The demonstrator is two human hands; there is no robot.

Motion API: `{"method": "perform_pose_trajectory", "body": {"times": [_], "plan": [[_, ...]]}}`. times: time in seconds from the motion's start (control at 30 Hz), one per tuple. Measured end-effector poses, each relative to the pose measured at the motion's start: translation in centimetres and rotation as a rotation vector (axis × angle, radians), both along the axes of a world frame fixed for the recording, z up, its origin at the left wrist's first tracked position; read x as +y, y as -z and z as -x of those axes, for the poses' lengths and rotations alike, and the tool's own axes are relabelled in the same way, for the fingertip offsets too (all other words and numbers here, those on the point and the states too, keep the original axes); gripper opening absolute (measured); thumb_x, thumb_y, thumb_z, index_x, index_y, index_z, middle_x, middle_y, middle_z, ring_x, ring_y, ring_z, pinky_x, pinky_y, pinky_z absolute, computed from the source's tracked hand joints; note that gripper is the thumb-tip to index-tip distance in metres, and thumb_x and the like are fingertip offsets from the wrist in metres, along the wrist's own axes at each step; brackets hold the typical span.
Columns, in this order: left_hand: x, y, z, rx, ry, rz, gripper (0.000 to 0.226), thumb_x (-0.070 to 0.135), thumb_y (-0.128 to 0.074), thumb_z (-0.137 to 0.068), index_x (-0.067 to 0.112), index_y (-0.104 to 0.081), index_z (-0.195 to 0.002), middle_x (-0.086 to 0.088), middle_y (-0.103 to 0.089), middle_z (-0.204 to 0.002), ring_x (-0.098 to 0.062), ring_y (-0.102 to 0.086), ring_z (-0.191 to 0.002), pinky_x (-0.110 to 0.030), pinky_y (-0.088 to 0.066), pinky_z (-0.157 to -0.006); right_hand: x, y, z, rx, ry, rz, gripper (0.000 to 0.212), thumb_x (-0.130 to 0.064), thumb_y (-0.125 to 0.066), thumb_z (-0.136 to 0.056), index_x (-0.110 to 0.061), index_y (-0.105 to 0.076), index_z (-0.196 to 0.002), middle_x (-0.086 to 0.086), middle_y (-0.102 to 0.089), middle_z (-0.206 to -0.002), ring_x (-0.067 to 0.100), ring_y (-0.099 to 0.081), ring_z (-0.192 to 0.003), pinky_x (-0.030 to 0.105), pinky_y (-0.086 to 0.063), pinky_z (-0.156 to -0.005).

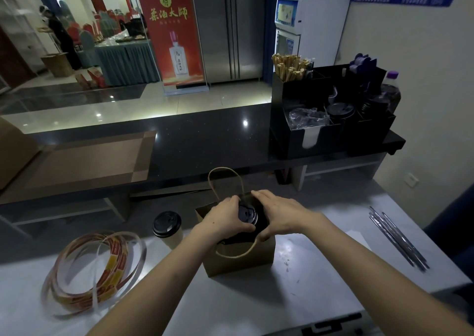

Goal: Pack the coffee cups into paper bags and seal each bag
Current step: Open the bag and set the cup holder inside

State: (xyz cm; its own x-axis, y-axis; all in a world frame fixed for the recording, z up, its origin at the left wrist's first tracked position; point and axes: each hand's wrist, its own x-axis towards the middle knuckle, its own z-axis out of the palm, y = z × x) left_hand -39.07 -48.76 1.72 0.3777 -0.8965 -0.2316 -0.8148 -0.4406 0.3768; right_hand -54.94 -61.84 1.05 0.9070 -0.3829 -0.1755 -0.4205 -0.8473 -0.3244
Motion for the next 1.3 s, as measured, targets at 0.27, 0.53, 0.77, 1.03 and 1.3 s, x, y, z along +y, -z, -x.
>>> {"method": "perform_pose_trajectory", "body": {"times": [0.27,0.53,0.77,1.03,1.3], "plan": [[-2.2,2.4,0.1,0.037,0.089,-0.128,0.082,0.051,-0.086,-0.076,0.022,-0.046,-0.142,-0.001,-0.060,-0.131,-0.017,-0.059,-0.109,-0.032,-0.054,-0.091,-0.1,0.6,0.5,-0.088,0.027,-0.107,0.112,-0.062,-0.088,-0.069,-0.036,-0.021,-0.155,-0.013,-0.032,-0.156,0.018,-0.051,-0.132,0.032,-0.055,-0.101],[-2.6,3.8,0.2,0.091,0.069,-0.048,0.082,0.046,-0.089,-0.074,0.022,-0.049,-0.141,-0.001,-0.061,-0.132,-0.017,-0.061,-0.113,-0.033,-0.055,-0.096,-0.5,1.0,0.8,-0.115,0.036,-0.170,0.113,-0.060,-0.090,-0.068,-0.035,-0.023,-0.156,-0.013,-0.030,-0.157,0.018,-0.048,-0.137,0.035,-0.052,-0.107],[-2.5,4.2,-0.2,0.153,0.075,-0.065,0.085,0.043,-0.089,-0.074,0.023,-0.046,-0.145,-0.001,-0.058,-0.138,-0.020,-0.058,-0.122,-0.035,-0.052,-0.102,-0.6,1.1,0.8,-0.134,0.039,-0.190,0.108,-0.056,-0.091,-0.070,-0.037,-0.025,-0.154,-0.016,-0.030,-0.156,0.017,-0.047,-0.137,0.031,-0.052,-0.104],[-2.8,4.3,-0.4,0.167,0.087,-0.107,0.067,0.032,-0.085,-0.082,0.024,-0.052,-0.140,0.000,-0.062,-0.134,-0.018,-0.060,-0.119,-0.034,-0.053,-0.101,-0.8,1.3,0.8,-0.126,0.021,-0.193,0.095,-0.048,-0.087,-0.079,-0.038,-0.028,-0.152,-0.017,-0.030,-0.155,0.016,-0.048,-0.136,0.027,-0.052,-0.102],[-3.0,4.3,-0.2,0.186,0.110,-0.071,0.064,0.032,-0.085,-0.083,0.025,-0.053,-0.138,0.002,-0.061,-0.134,-0.016,-0.059,-0.120,-0.032,-0.051,-0.101,-1.2,1.4,1.2,-0.144,0.043,-0.234,0.092,-0.044,-0.086,-0.081,-0.037,-0.029,-0.153,-0.017,-0.030,-0.155,0.014,-0.047,-0.136,0.021,-0.048,-0.102]]}}
